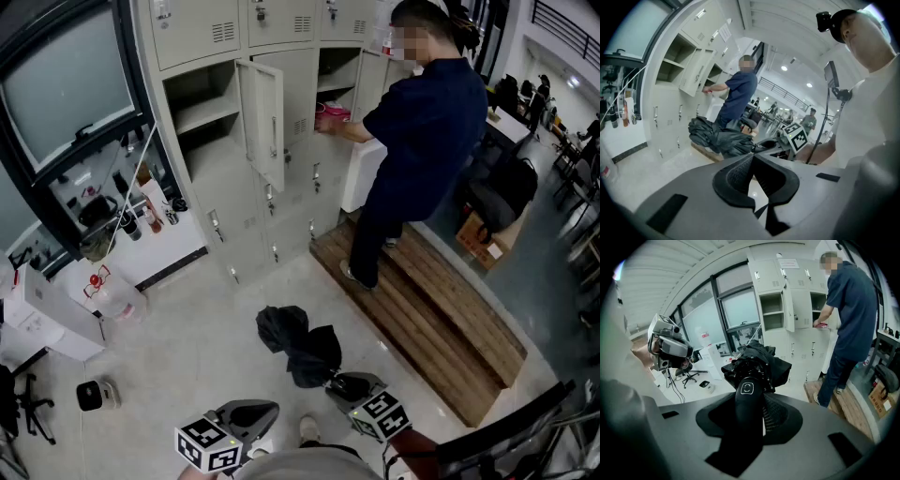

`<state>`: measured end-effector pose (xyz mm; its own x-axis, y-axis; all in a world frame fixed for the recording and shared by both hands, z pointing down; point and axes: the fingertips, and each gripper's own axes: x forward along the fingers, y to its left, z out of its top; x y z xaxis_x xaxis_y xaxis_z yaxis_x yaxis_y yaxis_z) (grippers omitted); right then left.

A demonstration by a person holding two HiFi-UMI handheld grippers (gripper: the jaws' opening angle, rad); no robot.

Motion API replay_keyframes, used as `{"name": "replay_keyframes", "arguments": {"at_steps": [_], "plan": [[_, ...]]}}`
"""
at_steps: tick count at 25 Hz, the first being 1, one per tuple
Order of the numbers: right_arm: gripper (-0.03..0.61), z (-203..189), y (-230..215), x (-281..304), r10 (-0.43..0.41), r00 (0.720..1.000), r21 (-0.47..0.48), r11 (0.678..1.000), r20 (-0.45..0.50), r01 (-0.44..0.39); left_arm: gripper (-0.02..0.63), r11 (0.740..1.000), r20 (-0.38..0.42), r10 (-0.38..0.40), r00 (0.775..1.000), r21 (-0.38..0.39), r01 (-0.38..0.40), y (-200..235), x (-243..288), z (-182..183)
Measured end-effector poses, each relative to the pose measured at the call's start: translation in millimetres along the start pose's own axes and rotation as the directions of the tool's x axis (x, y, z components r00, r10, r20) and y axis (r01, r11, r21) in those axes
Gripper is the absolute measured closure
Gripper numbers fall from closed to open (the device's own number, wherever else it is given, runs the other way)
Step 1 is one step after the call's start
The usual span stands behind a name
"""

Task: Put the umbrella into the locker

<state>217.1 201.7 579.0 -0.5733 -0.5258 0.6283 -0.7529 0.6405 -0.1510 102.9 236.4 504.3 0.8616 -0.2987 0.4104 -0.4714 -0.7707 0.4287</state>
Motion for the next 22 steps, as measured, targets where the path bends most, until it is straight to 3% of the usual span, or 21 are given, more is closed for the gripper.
{"name": "replay_keyframes", "arguments": {"at_steps": [5, 15, 22], "plan": [[0.426, 2.0, 36.9, -6.3, -0.024, 1.0, 0.009, 1.0, 0.016, 0.024, 0.604, 1.0, 0.023, -0.004, 1.0, 0.026, 0.003, -17.3, -39.1, -17.3], [0.426, 7.3, 119.2, -4.9, -0.041, 0.998, 0.071, 0.997, 0.039, 0.038, 0.604, 1.0, 0.056, 0.006, 0.998, 0.002, -0.007, -32.0, -127.1, -74.0], [0.426, 27.1, 137.5, 2.1, -0.088, 0.994, 0.082, 0.993, 0.057, 0.083, 0.604, 0.999, 0.063, -0.044, 0.997, 0.005, 0.044, -31.8, -145.4, -91.2]]}}
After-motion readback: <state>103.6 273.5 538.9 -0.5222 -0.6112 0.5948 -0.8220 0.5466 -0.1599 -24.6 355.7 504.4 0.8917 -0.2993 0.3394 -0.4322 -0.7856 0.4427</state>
